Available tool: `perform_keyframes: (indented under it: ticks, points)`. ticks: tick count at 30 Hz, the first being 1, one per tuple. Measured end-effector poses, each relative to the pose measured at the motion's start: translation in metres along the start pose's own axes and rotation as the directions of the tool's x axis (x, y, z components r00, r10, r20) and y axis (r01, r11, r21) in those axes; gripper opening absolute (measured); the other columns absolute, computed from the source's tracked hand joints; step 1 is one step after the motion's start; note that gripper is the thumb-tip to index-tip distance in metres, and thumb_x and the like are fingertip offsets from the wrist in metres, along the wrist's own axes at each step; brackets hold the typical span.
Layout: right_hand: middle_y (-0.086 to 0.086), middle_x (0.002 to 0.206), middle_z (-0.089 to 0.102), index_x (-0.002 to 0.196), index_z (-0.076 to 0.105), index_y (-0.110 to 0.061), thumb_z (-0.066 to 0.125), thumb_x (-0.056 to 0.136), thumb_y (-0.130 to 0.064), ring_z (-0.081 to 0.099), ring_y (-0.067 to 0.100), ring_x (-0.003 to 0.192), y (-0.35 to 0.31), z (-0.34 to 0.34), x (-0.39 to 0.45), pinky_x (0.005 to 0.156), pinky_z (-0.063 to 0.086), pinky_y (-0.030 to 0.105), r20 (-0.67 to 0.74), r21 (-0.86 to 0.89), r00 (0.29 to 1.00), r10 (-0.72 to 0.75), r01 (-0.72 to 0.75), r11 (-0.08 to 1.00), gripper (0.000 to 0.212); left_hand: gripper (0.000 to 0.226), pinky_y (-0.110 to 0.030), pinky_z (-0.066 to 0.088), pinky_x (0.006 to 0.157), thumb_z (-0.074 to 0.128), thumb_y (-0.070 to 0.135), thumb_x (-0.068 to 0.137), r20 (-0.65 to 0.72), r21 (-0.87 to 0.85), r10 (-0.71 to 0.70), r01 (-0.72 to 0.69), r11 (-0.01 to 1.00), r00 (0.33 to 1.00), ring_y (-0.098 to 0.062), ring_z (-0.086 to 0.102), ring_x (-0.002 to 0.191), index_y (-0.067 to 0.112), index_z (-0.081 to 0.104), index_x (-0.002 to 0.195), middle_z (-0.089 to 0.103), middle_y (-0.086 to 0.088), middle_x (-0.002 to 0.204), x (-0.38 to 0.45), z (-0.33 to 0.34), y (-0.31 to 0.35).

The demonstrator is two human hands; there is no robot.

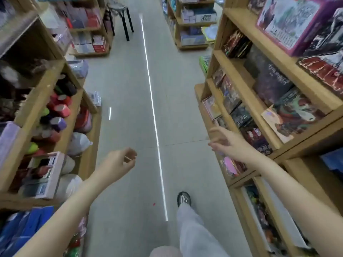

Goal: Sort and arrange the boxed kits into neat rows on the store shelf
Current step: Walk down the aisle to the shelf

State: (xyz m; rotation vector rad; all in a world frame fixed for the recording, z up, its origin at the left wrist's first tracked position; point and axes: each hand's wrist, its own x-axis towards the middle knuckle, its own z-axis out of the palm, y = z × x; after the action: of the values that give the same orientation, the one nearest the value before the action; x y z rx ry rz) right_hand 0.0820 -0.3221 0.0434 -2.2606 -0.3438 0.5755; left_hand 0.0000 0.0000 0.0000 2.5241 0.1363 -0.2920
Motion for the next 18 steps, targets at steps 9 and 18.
perform_keyframes:
  ticks: [9, 18]
  points:
    - [0.015, 0.088, 0.068, 0.116, 0.049, -0.004, 0.05, 0.089, -0.003, 0.065, 0.025, 0.075, 0.002, -0.079, 0.259, 0.07, 0.054, 0.028, -0.123, 0.743, 0.918, 0.376, -0.166, 0.649, 0.027, 0.017, -0.008, 0.042, 0.065, 0.054, 0.015, 0.091, 0.322, -0.277, -0.146, 0.24, 0.93, 0.936, -0.018, 0.062, 0.094, 0.016, 0.059, 0.107, 0.067, -0.006, 0.104, 0.25, -0.032, 0.016]
    - [0.01, 0.088, 0.065, 0.11, 0.045, -0.016, 0.053, 0.087, -0.009, 0.062, 0.021, 0.072, -0.057, -0.132, 0.561, 0.071, 0.051, 0.033, -0.031, 0.385, 0.987, 0.156, -0.132, 0.914, 0.025, 0.012, -0.004, 0.04, 0.059, 0.051, 0.009, 0.092, 0.12, -0.3, -0.19, 0.218, 0.929, 0.975, -0.018, 0.06, 0.089, 0.012, 0.055, 0.103, 0.065, -0.012, 0.105, 0.505, -0.154, -0.027]
